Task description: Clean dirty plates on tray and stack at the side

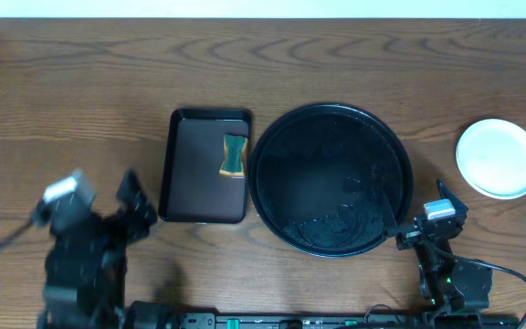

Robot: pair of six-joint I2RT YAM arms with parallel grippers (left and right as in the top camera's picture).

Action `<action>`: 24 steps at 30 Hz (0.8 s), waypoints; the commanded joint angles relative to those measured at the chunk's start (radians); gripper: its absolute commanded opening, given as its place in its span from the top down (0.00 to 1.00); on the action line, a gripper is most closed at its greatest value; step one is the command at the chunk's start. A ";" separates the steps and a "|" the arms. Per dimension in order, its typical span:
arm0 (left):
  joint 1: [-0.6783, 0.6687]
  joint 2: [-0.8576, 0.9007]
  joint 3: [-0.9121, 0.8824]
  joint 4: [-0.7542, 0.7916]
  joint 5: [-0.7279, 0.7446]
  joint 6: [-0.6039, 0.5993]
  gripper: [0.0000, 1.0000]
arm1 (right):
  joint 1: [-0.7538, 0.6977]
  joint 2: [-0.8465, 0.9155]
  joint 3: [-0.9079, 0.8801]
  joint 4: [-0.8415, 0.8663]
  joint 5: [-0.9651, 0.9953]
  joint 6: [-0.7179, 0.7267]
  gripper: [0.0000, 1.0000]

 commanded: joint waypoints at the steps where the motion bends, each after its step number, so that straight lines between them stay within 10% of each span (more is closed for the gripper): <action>1: 0.087 -0.166 -0.131 -0.001 -0.001 -0.009 0.17 | -0.009 -0.002 -0.001 -0.004 0.002 0.014 0.01; 14: 0.170 -0.420 -0.690 0.999 0.212 -0.137 0.17 | -0.009 -0.002 -0.001 -0.004 0.002 0.014 0.01; 24: 0.170 -0.420 -0.818 0.906 0.214 -0.136 0.17 | -0.009 -0.002 -0.001 -0.004 0.002 0.014 0.01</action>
